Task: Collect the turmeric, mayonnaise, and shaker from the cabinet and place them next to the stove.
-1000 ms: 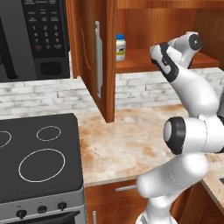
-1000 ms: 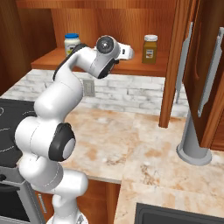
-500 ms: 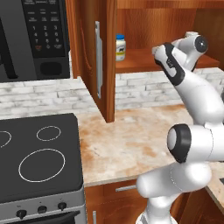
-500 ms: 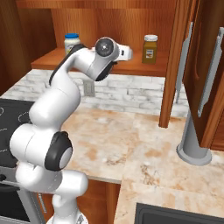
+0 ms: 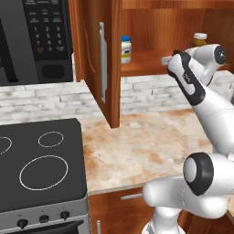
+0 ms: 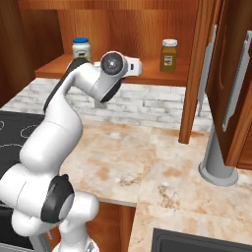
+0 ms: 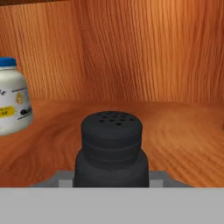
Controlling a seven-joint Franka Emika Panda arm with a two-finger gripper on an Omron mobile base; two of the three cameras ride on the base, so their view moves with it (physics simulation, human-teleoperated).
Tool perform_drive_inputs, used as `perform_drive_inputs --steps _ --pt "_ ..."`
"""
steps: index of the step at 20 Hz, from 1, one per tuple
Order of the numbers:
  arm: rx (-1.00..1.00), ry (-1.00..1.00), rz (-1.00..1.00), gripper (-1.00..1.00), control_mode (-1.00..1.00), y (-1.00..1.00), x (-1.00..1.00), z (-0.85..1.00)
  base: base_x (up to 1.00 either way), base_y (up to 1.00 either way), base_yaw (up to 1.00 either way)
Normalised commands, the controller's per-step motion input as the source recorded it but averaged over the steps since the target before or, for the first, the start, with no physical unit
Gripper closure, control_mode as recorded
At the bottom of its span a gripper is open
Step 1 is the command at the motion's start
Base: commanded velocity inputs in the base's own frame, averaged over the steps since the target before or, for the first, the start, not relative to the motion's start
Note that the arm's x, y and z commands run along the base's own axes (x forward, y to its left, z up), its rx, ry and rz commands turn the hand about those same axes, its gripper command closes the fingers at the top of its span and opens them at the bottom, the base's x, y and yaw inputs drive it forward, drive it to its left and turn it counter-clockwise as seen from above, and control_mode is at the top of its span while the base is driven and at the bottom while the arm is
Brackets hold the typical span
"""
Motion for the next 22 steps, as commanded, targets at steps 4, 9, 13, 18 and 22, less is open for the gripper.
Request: perform_drive_inputs --steps 4,9,13,18,22 --pt "-0.06 -0.01 0.14 1.0 -1.0 0.39 -0.7 -0.33 0.0 0.0 0.0" --pt "-0.03 0.0 0.27 1.0 -1.0 0.56 -0.47 -0.56 0.0 0.0 0.0" --pt "-0.01 0.0 0.32 1.0 -1.0 0.77 -0.25 -0.74 0.0 0.0 0.0" --pt "0.0 0.0 0.32 1.0 -1.0 0.85 -0.03 -0.75 0.0 0.0 0.0" --pt "0.0 0.0 0.26 1.0 -1.0 0.7 0.2 -0.71 0.0 0.0 0.0"
